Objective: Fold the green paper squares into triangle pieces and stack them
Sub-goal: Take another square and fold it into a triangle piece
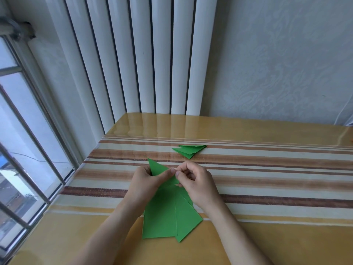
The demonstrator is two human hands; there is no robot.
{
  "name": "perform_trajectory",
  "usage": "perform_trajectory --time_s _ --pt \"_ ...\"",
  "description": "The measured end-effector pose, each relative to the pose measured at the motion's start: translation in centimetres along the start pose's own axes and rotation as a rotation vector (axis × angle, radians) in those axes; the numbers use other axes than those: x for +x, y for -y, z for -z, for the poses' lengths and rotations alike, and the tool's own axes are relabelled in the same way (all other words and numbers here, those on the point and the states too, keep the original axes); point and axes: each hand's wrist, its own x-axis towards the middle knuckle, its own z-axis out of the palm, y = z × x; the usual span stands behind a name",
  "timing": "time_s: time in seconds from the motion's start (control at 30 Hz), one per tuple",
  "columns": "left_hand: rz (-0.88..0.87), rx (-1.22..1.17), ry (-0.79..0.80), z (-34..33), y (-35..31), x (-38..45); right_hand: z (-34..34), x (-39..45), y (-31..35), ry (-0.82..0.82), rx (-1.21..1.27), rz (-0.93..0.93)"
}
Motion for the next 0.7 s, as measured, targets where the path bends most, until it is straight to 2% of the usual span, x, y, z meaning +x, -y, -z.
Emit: perform_trajectory --time_s 0.23,0.7 --pt "-0.069 0.056 -0.063 -0.01 0.3 0.29 -0.01 0.13 0.25 -0.002 0.02 -0.046" --pt "-0.044 -0.017 -0.112 0.19 0.38 0.52 0.28 0.21 0.12 -0.008 0.046 -0.113"
